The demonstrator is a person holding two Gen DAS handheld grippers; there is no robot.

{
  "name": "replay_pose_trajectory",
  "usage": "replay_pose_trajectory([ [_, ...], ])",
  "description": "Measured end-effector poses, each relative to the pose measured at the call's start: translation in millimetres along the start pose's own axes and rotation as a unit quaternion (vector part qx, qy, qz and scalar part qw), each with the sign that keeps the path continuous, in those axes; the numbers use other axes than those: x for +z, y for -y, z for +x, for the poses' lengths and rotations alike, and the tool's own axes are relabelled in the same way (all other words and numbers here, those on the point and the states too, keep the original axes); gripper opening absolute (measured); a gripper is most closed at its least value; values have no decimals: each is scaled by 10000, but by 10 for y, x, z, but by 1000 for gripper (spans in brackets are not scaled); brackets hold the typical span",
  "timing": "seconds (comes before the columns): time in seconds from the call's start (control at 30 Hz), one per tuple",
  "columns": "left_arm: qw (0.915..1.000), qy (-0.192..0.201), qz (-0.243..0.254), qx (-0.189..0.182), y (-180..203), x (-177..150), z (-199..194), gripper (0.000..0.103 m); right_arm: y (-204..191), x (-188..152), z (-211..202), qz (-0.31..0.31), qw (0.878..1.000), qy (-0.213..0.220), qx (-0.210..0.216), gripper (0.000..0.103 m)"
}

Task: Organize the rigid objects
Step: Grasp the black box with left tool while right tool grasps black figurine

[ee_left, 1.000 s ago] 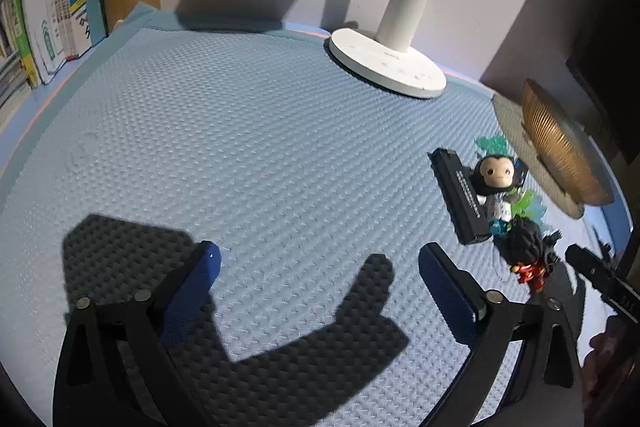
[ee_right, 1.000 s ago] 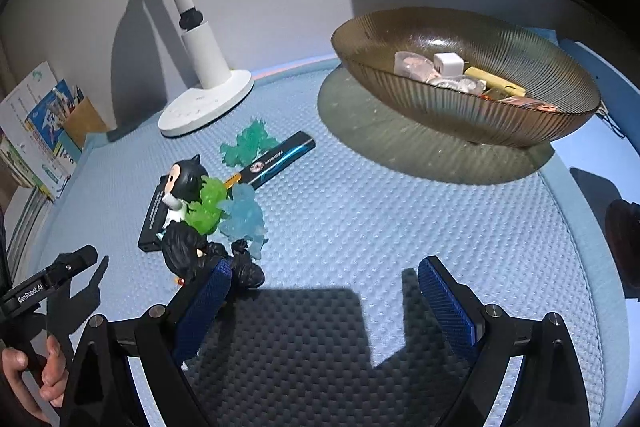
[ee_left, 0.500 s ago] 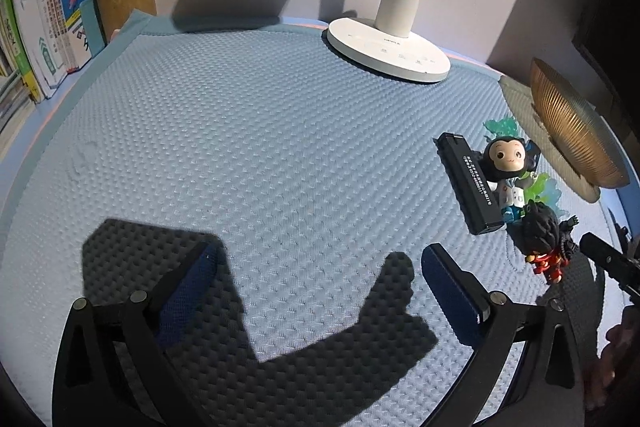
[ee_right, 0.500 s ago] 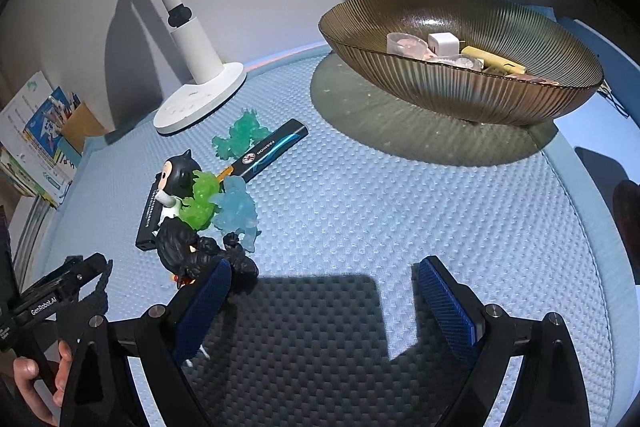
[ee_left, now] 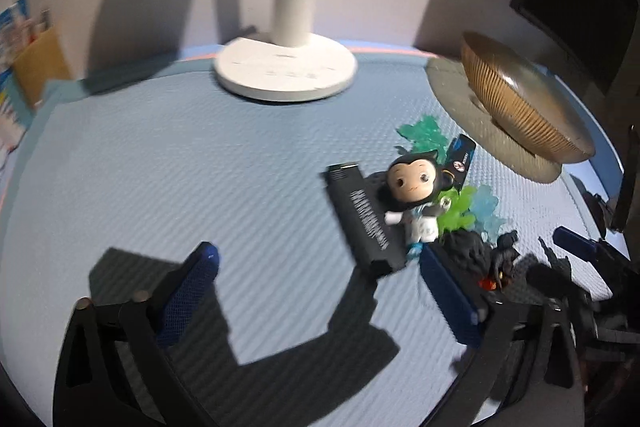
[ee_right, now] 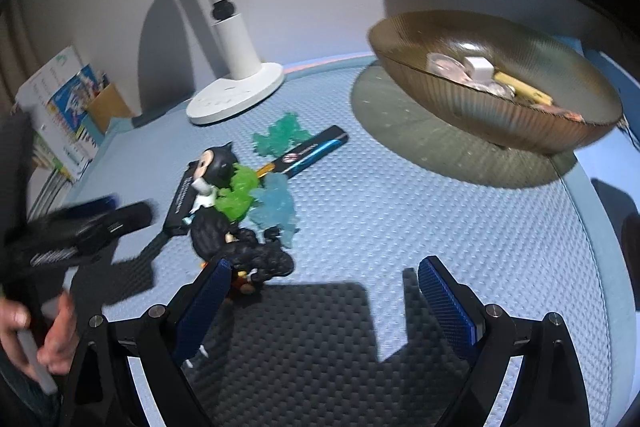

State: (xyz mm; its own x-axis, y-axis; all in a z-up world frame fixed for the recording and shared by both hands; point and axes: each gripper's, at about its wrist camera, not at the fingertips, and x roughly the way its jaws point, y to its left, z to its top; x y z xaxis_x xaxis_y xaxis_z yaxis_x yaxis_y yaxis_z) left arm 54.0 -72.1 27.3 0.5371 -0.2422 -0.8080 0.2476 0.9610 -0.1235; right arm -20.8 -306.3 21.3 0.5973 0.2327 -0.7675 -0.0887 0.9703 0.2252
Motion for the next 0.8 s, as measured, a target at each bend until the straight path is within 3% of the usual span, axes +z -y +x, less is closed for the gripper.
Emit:
replay_pose_trajectory([
  [0.07, 9998, -153, 79, -59, 54, 48, 137, 75, -54, -9, -3, -142, 9999, 14, 9, 94],
  [0.23, 9998, -76, 171, 32, 106, 73, 251, 70, -147, -21, 12, -403, 9992, 1, 28, 94],
  [0.3, 9997, -13, 224, 112, 100, 58, 246, 60, -174, -24, 24, -465, 9989, -20, 31, 94],
  [0.37, 9997, 31, 179, 160, 30, 47, 211, 39, -190, -28, 28, -493, 9988, -19, 14, 94],
  [0.43, 10000, 29, 50, 66, -82, 14, 183, 33, -193, -22, 26, -462, 9989, -27, -43, 94],
  [0.63, 9998, 0, -45, -203, -210, -2, 179, 34, -203, 71, 85, -94, 9989, -267, 364, 80],
  [0.8, 9998, -5, 113, -183, -117, 82, 273, 41, -347, 88, 166, -335, 9987, -318, 224, 78],
])
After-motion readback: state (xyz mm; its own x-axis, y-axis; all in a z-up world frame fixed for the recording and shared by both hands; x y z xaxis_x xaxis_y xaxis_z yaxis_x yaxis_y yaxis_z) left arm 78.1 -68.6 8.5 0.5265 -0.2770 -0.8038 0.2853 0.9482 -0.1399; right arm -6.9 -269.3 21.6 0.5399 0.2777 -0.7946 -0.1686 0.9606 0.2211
